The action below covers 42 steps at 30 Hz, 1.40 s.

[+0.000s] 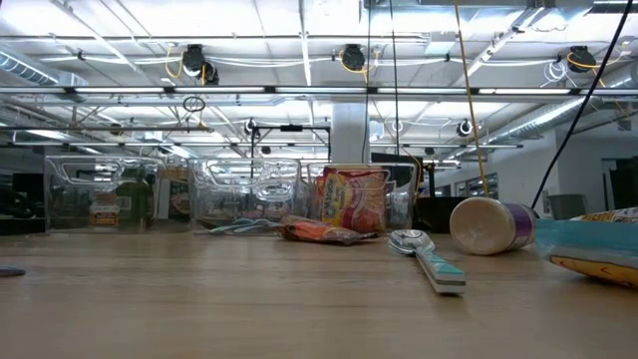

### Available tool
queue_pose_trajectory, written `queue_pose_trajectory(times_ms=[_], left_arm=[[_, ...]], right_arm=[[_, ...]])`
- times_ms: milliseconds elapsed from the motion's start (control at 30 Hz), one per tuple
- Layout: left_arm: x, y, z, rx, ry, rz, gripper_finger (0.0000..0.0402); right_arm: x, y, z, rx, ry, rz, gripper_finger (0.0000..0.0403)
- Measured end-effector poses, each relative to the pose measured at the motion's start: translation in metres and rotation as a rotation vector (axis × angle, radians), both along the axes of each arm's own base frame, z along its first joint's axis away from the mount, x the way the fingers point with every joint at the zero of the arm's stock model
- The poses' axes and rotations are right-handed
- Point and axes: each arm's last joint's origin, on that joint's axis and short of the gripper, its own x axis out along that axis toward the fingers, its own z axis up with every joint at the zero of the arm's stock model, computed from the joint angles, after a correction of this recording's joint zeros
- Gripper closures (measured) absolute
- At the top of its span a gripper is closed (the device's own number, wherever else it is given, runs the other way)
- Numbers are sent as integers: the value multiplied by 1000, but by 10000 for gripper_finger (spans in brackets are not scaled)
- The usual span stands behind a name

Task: Pick & Place Food Item
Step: Put the left blue spoon into the middle transparent bin

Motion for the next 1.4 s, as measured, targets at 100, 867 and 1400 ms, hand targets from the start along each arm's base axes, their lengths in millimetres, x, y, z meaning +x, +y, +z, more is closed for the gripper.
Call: queue_pose_trajectory(times_ms=[100,867,1400], left_arm=[[0,0,0,-3,0,1,390],[5,19,3,-83,-29,18,219],[11,34,-5,-104,17,37,255]], right_arm=[[0,0,0,-5,-4,0,371],[-4,-20,14,30,-93,-46,371],[-4,-29,14,47,-82,-78,371]])
